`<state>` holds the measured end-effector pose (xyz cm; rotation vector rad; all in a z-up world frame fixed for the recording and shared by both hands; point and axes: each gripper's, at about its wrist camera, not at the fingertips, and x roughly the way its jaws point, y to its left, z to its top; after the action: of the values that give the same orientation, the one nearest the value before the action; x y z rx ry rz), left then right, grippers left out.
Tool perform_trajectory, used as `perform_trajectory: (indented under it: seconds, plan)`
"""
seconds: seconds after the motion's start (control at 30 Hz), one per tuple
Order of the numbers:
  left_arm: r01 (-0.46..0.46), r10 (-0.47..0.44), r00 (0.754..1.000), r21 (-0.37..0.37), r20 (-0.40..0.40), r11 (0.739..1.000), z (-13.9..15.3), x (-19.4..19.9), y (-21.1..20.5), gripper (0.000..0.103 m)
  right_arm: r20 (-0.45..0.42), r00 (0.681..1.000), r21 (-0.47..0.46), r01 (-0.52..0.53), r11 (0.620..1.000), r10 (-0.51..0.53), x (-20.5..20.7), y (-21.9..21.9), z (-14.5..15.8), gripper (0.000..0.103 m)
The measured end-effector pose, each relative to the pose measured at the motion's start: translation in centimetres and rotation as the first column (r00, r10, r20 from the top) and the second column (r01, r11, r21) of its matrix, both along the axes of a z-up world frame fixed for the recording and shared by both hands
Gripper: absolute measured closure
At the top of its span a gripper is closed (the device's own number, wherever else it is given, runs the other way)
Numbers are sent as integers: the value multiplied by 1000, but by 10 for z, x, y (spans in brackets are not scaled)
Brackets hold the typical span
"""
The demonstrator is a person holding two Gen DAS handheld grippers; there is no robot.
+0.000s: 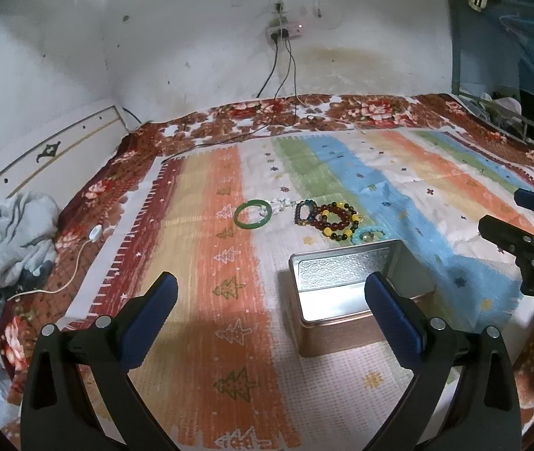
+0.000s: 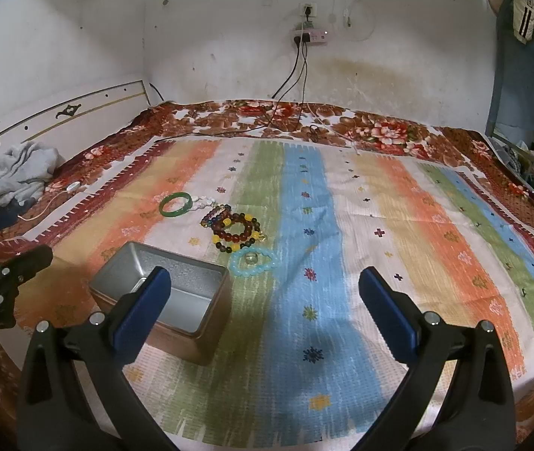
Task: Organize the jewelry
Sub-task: 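Move both tools toward the jewelry beside the silver tin box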
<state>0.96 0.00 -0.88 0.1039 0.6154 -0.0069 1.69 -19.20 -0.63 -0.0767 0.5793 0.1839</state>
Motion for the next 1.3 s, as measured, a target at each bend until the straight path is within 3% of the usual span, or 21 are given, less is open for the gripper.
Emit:
perform_trajectory:
  seconds: [1.0,1.3]
  plan:
    - [-71,71,997,-4,0,997,-1,18,5,5,-25,1000,-8,7,1000,-7,10,-1,-2,5]
    - [-59,59,998,8,0,998,9,31,5,5,-23,1000,-33,11,999,-12,32,1,8,5]
